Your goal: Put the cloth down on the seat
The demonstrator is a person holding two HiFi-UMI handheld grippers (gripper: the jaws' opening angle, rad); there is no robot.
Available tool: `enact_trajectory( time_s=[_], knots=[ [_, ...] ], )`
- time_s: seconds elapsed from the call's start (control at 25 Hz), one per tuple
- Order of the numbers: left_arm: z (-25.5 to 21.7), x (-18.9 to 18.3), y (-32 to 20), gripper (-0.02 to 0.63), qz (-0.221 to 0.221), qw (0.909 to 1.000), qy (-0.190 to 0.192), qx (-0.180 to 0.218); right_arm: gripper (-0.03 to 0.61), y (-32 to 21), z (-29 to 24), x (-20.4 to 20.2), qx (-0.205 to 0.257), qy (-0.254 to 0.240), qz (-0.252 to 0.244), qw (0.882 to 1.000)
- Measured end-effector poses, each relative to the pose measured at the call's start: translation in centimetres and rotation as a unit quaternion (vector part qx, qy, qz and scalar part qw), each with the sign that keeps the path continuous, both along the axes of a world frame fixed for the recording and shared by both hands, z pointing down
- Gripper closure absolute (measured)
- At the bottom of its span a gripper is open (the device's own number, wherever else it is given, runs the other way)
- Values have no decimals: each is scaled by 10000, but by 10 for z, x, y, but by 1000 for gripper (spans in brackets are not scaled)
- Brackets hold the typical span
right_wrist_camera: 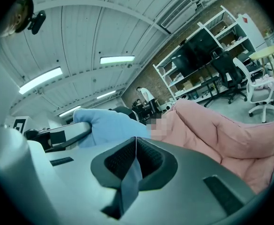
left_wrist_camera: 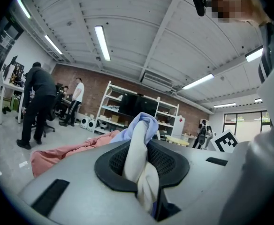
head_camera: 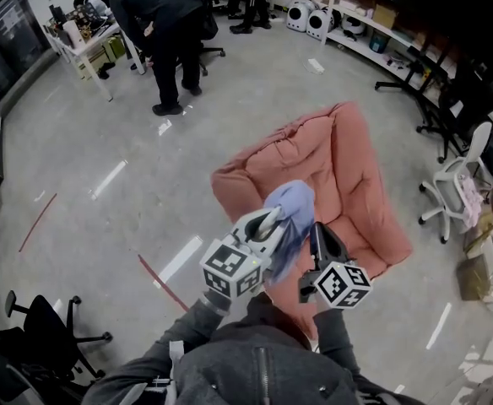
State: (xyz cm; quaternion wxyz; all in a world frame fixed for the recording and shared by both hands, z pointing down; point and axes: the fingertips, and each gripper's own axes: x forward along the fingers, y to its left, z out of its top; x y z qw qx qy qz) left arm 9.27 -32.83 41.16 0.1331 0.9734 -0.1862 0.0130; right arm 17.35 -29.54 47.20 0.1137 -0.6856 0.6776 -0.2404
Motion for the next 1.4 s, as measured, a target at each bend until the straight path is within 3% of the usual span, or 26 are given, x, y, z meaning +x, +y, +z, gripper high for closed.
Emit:
enact_trajectory(
  time_s=[0.52, 0.96, 1.4],
  knots=[
    [4, 78, -40, 549, 430, 9989, -78, -141, 566, -30, 5, 67, 64, -137, 294, 9995],
    [-13, 124, -68, 549, 651, 9978, 29, 80, 566, -52, -16, 101, 234, 24, 433, 9988],
    [-35, 178, -121, 549, 1175, 9924, 179, 317, 566, -84, -43, 139, 323, 223, 1041, 9938]
  ],
)
